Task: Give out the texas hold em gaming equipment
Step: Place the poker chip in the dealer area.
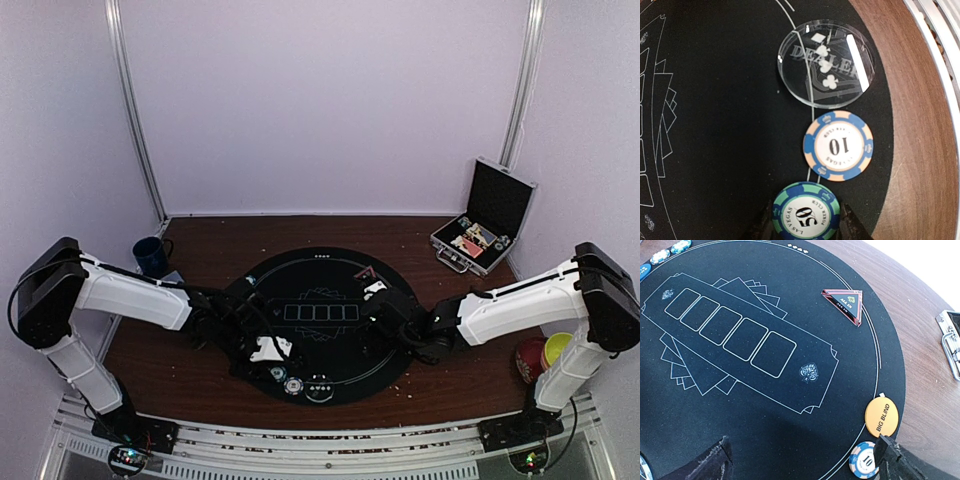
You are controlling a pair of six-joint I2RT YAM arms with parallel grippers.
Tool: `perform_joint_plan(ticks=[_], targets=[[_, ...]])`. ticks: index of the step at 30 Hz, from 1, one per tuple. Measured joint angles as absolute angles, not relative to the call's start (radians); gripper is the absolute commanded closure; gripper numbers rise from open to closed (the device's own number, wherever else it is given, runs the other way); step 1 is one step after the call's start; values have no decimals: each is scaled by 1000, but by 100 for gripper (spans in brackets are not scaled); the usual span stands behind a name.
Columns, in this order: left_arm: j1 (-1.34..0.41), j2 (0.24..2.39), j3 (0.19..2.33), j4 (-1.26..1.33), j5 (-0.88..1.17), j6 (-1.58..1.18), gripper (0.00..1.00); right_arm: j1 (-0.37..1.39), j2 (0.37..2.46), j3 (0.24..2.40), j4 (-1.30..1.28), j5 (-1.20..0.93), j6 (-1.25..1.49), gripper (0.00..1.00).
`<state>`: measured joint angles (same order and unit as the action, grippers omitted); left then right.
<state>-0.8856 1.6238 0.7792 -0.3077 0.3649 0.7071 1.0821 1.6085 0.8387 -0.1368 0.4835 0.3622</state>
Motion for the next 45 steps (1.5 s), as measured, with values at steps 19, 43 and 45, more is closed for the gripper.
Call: perform_joint_plan(ticks=[19, 43, 45], targets=[[-886, 1618, 776, -343, 398, 743, 78, 1082, 1608, 839, -137, 483, 362, 0], [-888, 1561, 774, -375, 395, 728, 2, 1082, 1613, 839, -137, 483, 362, 0], [-888, 1509, 774, -373, 387, 724, 2, 1082, 1615, 839, -137, 483, 362, 0]])
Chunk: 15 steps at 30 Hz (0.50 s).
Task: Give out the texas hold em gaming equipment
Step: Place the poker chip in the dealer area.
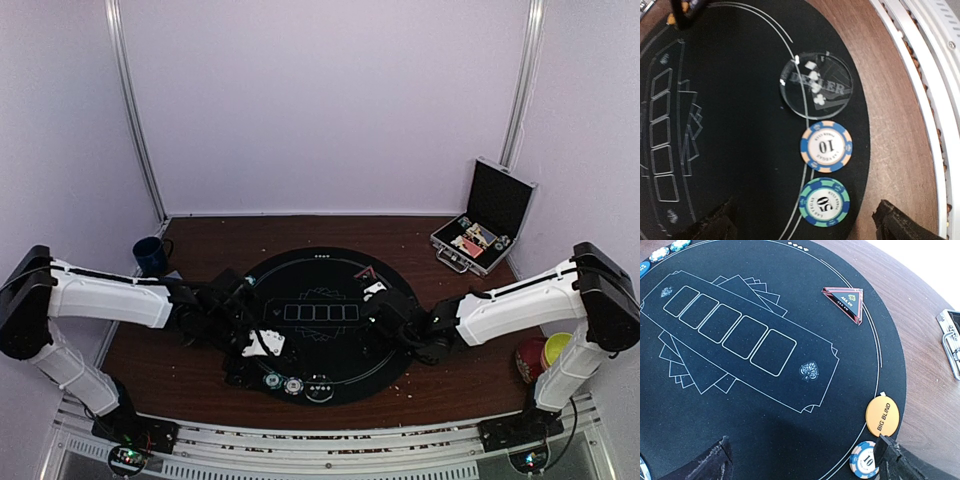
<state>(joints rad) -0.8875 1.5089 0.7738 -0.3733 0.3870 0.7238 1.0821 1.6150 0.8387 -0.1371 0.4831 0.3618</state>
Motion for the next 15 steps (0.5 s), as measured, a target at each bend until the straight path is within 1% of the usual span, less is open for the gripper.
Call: perform_joint_plan(ticks=[6, 10, 15], targets=[[-850, 1354, 775, -368, 349, 693, 2, 1082, 1617, 839, -138, 483, 362, 0], [-725, 1265, 794, -376, 311, 651, 2, 1082, 1617, 839, -137, 483, 362, 0], [-548, 1131, 799, -387, 197, 577, 2, 1086, 1629, 842, -139, 482, 365, 0]])
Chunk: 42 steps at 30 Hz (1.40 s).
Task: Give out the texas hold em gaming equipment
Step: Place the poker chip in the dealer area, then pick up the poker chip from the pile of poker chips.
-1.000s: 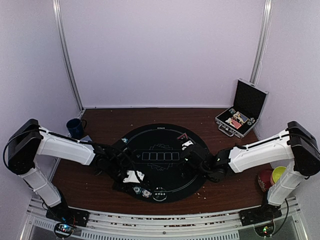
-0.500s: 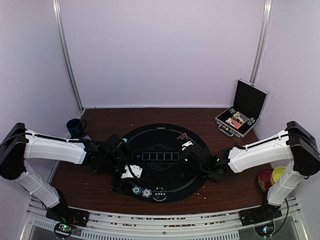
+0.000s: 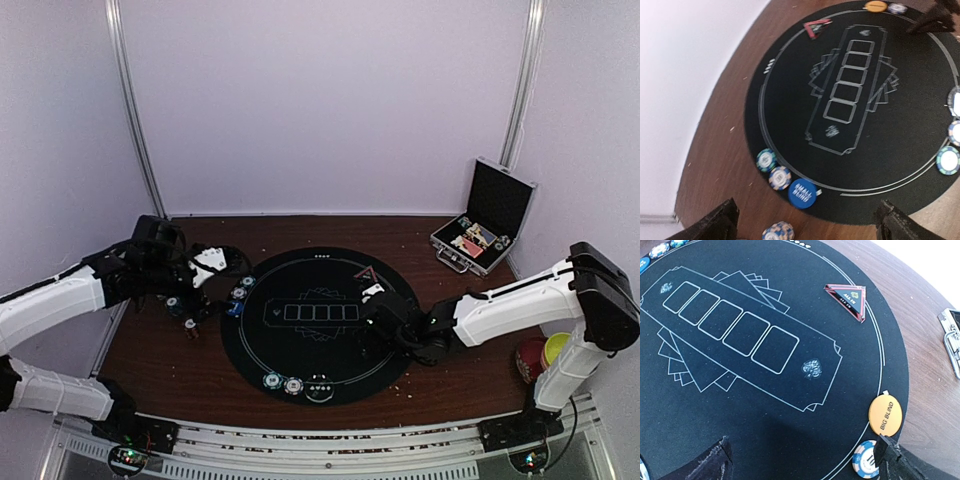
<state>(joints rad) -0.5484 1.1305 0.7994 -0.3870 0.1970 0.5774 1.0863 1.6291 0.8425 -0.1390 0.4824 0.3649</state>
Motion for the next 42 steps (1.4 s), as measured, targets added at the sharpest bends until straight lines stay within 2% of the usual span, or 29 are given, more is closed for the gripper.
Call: perform_joint_plan(ticks=[5, 10, 17, 21, 34, 42], targets=[[-386, 995, 751, -394, 142, 510, 2, 1117, 1652, 876, -170, 464, 389, 0], [-195, 970, 689, -403, 160, 474, 2, 1163, 1653, 880, -160, 379, 428, 0], [-3, 1115, 674, -407, 223, 450, 3, 1189, 1653, 780, -112, 348, 441, 0], [77, 1217, 674, -396, 253, 449, 8, 1189, 1641, 760, -91, 348, 438, 0], [124, 1414, 686, -311, 284, 455, 19, 1189, 1575, 745, -59, 382, 424, 0], [124, 1430, 694, -258, 292, 459, 26, 1189, 1575, 745, -59, 386, 422, 0]])
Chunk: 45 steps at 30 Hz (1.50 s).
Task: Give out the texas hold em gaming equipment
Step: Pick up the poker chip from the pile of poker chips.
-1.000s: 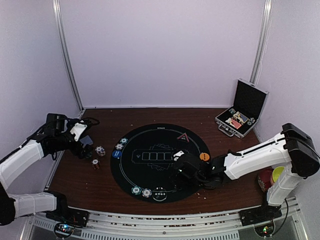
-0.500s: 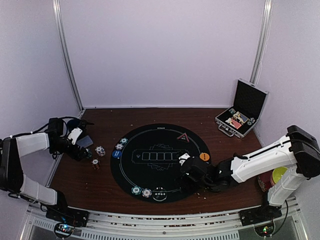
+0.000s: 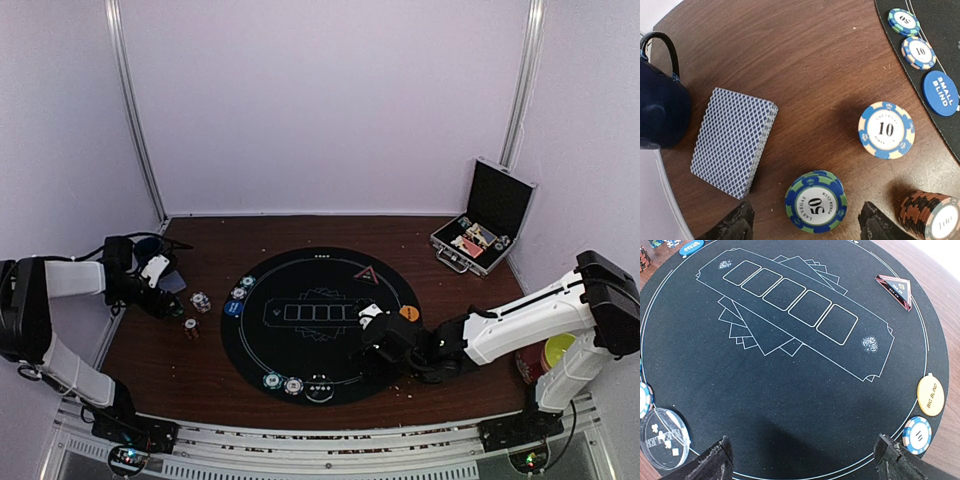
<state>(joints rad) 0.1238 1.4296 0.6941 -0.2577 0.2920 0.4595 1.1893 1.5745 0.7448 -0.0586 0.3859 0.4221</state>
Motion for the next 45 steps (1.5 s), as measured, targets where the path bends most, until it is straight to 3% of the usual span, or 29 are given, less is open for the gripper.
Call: perform_joint_plan(ticks=[17, 39, 45], targets=[[124, 1489, 696, -233, 318, 466, 35, 1189, 1575, 745, -59, 394, 422, 0], [124, 1492, 696, -232, 328, 471, 55, 1189, 1575, 745, -59, 394, 418, 0], [124, 1491, 696, -232, 336, 473, 65, 1189, 1575, 745, -59, 394, 418, 0]])
